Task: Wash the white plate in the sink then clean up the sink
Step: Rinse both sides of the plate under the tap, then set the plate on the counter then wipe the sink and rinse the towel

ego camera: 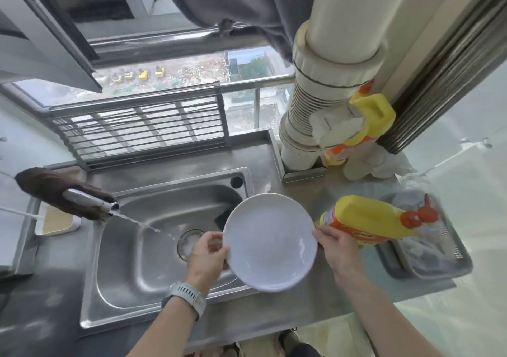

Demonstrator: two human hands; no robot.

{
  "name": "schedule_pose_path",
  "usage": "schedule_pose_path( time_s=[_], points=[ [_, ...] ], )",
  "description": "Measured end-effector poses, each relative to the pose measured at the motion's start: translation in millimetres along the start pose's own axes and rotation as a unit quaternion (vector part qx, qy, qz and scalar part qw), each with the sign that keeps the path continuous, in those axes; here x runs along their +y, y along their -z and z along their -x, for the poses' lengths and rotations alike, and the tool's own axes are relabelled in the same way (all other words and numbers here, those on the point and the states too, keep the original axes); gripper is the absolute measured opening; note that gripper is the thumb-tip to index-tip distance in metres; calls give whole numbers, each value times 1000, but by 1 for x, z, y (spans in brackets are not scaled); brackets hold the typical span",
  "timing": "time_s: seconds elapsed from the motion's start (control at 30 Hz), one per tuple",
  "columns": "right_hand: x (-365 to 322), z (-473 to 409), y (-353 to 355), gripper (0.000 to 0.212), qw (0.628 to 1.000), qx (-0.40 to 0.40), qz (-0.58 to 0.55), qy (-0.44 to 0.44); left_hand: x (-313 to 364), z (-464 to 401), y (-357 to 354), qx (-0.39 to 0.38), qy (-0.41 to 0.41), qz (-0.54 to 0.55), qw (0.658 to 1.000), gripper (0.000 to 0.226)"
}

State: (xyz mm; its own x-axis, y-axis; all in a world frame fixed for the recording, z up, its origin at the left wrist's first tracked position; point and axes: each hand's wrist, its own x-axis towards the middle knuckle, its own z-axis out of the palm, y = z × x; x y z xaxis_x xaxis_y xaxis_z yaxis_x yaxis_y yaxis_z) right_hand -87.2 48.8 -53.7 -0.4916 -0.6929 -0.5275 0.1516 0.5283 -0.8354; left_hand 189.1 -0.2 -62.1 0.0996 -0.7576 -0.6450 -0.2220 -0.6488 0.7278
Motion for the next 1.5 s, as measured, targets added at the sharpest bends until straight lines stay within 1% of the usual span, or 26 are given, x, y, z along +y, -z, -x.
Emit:
schedule_pose_path(
  time_s=[0.07,0.17,0.33,0.43,0.6,0.7,0.77,0.87,0.97,1.1,1.17,1.23,1.3,1.33,1.4,1.5],
  points=[
    [9,0,12,10,998,6,-44,-39,-20,4,-10,0,37,27,999,24],
    [29,5,36,15,989,28,-94,-111,-42,17,-23,17,57,23,998,26],
    [44,11,81,16,979,89,-94,-156,-62,36,-49,34,82,48,995,27],
    [45,10,91,18,979,86,-81,-167,-62,42,-66,54,80,51,994,26],
    [47,-4,89,19,981,64,-17,-180,-59,45,-94,75,79,30,994,26],
    [46,-10,89,18,984,63,7,-168,-53,49,-109,84,69,-3,994,20],
    [46,-15,91,16,984,79,21,-157,-47,50,-117,92,49,-39,994,14],
    [48,-23,96,15,981,112,61,-147,-38,50,-126,109,12,-116,987,17],
    [43,-25,96,16,981,122,62,-136,-29,48,-131,132,-10,-179,975,14],
    [43,-23,98,12,978,123,89,-141,-26,46,-128,130,-16,-204,970,20],
    [44,-18,98,9,973,134,133,-132,-23,47,-123,130,-24,-208,969,25],
    [36,-7,97,11,961,148,212,-100,-19,50,-116,131,-37,-205,969,27],
    [19,12,88,12,953,160,251,-50,-14,53,-106,126,-46,-204,970,24],
    [10,22,81,13,956,152,249,-23,-13,55,-99,121,-49,-206,970,22],
    [-4,41,57,13,967,102,233,14,-12,57,-80,108,-49,-220,968,17],
    [-9,59,12,14,967,-23,249,58,-17,60,-47,78,-26,-252,964,14]
  ],
)
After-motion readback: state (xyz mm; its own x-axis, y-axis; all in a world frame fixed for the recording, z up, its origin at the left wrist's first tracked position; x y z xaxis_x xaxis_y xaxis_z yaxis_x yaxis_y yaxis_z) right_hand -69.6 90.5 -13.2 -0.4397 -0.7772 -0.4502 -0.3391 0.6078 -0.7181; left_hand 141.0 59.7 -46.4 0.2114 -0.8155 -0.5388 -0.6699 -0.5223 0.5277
